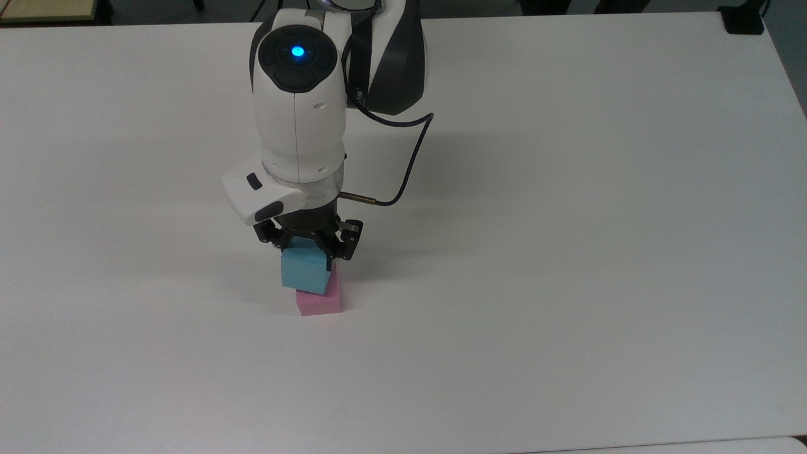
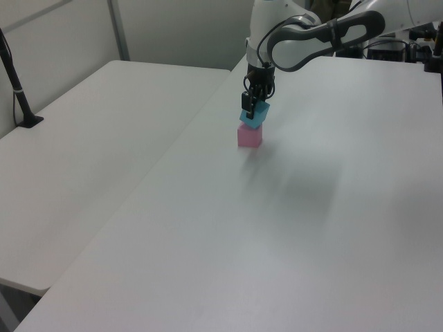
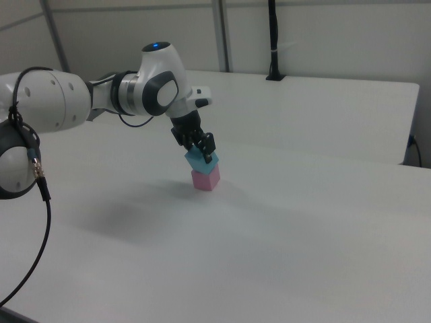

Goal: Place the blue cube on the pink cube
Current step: 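Set the light-blue cube onto the pink cube and open the gripper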

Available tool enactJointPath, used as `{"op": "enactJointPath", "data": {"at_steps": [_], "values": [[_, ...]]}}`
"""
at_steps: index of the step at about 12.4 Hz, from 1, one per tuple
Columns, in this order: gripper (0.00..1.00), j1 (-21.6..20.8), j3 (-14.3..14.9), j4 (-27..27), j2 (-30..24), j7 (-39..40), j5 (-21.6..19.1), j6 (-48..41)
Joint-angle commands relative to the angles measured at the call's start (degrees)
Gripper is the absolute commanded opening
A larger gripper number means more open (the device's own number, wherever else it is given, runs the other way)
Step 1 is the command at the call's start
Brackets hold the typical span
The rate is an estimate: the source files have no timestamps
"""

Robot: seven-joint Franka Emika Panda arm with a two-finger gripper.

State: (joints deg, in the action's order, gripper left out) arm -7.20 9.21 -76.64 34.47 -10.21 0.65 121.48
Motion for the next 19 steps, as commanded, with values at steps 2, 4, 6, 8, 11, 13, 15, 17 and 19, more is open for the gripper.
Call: {"op": "enactJointPath", "data": {"at_steps": [2, 4, 6, 8, 11, 13, 15, 17, 19], "values": [[0.48, 0.0, 0.0, -0.1, -0.7, 3.0, -1.1, -2.2], [0.65, -0.2, 0.0, -0.2, -0.5, 2.5, -1.1, -2.1], [0.65, -0.4, -0.2, -0.3, -0.4, 2.3, -1.2, -1.9], [0.78, -0.6, -0.2, -0.3, 0.1, 0.8, -1.1, -1.5], [1.00, -0.5, -0.2, -0.3, 0.2, 0.6, -1.2, -1.5], [1.00, -0.5, -0.2, -0.3, 0.2, -0.5, -1.1, -1.4], [1.00, -0.5, -0.2, -0.2, -0.3, -0.3, -1.3, -2.2], [1.00, -0.6, -0.2, -0.1, -1.9, -0.3, -1.3, -5.9], [1.00, -1.0, -0.2, -0.3, -7.1, -0.5, -1.7, -10.7]]}}
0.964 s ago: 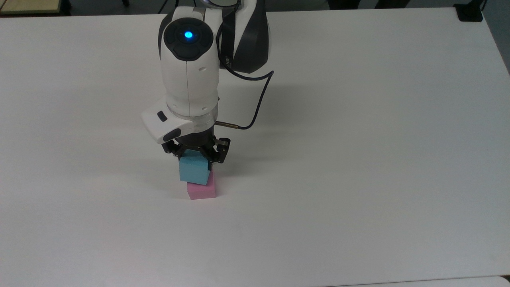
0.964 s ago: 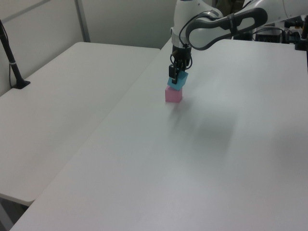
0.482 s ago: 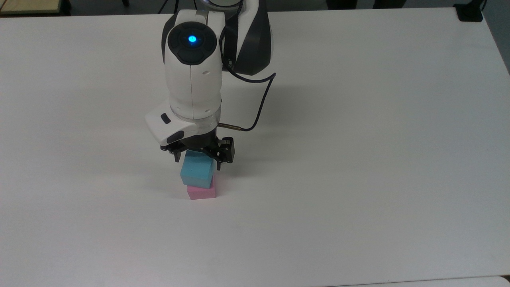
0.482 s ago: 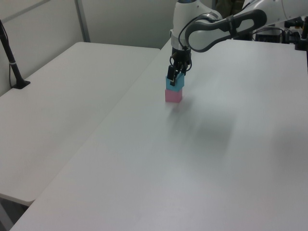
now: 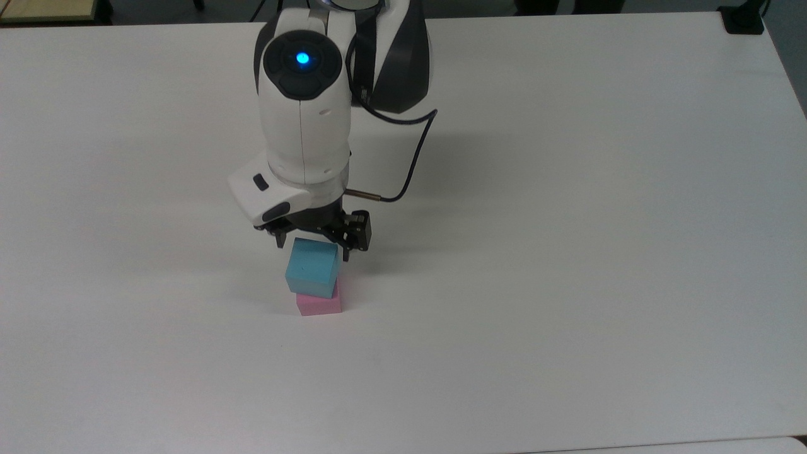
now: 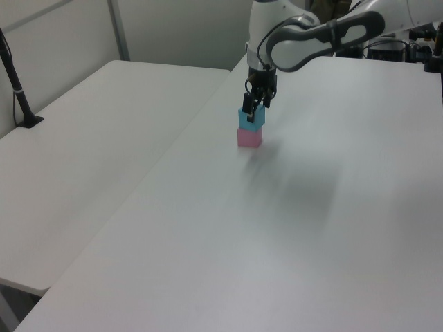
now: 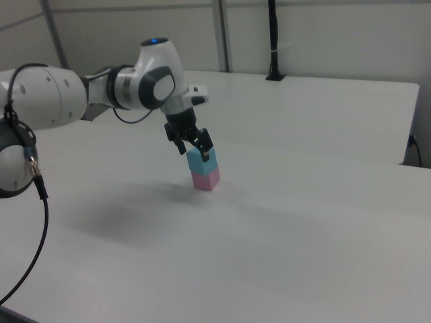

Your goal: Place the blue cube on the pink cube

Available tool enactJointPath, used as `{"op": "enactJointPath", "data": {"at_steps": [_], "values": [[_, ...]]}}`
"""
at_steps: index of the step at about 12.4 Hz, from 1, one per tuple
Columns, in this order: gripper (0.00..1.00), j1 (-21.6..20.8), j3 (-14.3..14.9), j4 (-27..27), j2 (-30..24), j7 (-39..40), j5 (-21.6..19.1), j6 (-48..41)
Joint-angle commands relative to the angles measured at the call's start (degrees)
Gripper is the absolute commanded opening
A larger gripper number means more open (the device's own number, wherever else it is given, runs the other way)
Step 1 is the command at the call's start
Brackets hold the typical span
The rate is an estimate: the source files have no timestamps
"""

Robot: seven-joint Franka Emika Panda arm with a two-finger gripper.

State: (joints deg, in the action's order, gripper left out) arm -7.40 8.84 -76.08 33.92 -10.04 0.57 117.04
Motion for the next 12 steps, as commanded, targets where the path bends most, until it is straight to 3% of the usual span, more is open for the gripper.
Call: {"op": "enactJointPath", "data": {"at_steps": [1, 5, 8, 10, 12], "values": [[1.00, -1.1, 0.0, -0.9, -9.5, -0.9, -2.2, -9.9], [1.00, -2.3, 0.2, -7.5, -23.4, 0.3, -2.3, -22.8], [1.00, -3.1, 0.2, -16.3, -34.7, 4.6, -2.0, -24.5], [1.00, -3.1, 0.2, -18.6, -38.1, 4.6, -1.9, -24.6], [1.00, -2.4, 0.7, -18.6, -38.1, 3.9, -1.9, -24.1]]}}
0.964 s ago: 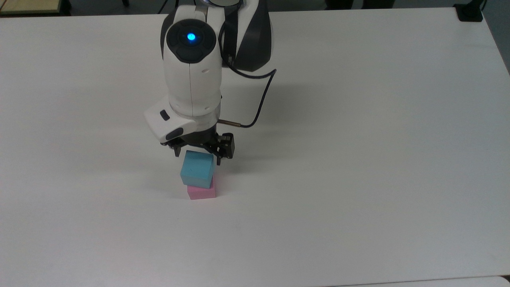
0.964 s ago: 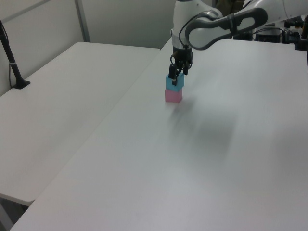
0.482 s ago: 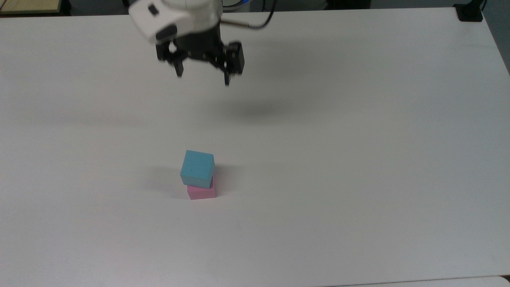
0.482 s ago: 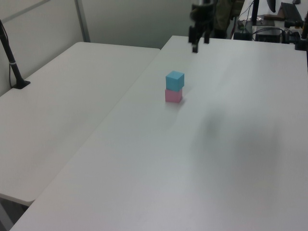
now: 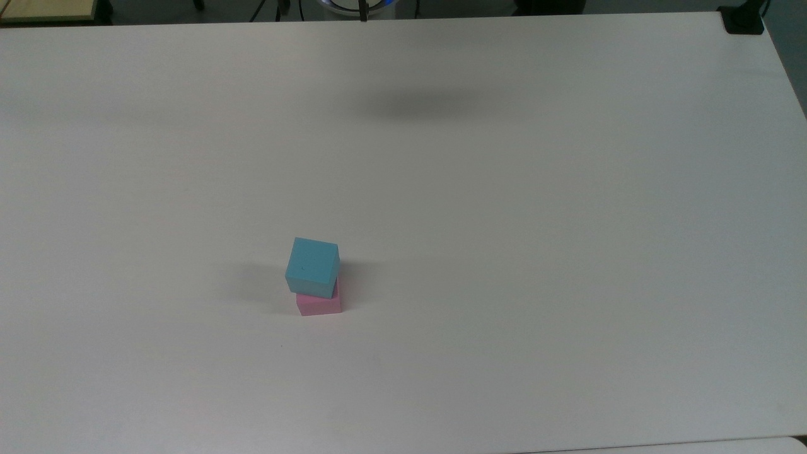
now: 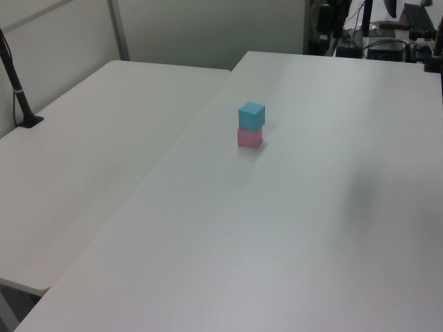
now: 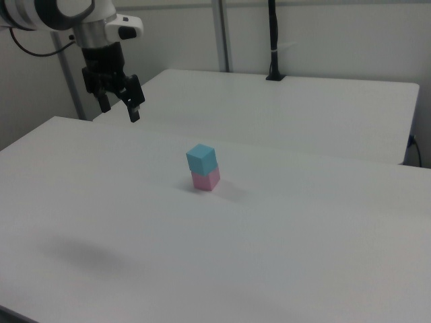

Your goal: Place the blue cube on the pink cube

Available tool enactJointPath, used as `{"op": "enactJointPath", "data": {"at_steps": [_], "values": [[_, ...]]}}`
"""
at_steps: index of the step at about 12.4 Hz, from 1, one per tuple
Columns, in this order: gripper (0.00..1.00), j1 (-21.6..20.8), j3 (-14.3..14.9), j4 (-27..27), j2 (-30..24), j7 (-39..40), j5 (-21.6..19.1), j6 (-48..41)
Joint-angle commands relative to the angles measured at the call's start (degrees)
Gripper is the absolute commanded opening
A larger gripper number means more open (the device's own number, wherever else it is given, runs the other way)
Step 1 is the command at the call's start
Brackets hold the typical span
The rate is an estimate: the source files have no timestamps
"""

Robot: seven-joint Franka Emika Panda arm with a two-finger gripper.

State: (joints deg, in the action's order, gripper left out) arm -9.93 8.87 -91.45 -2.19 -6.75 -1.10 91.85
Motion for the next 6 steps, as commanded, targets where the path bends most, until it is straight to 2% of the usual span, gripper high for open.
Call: {"op": "enactJointPath", "data": {"at_steps": [1, 6], "values": [[1.00, 0.4, 0.7, -3.1, -1.9, 0.2, -0.4, 0.9], [1.00, 1.1, 0.9, -2.8, -1.9, -0.5, -0.9, 0.6]]}}
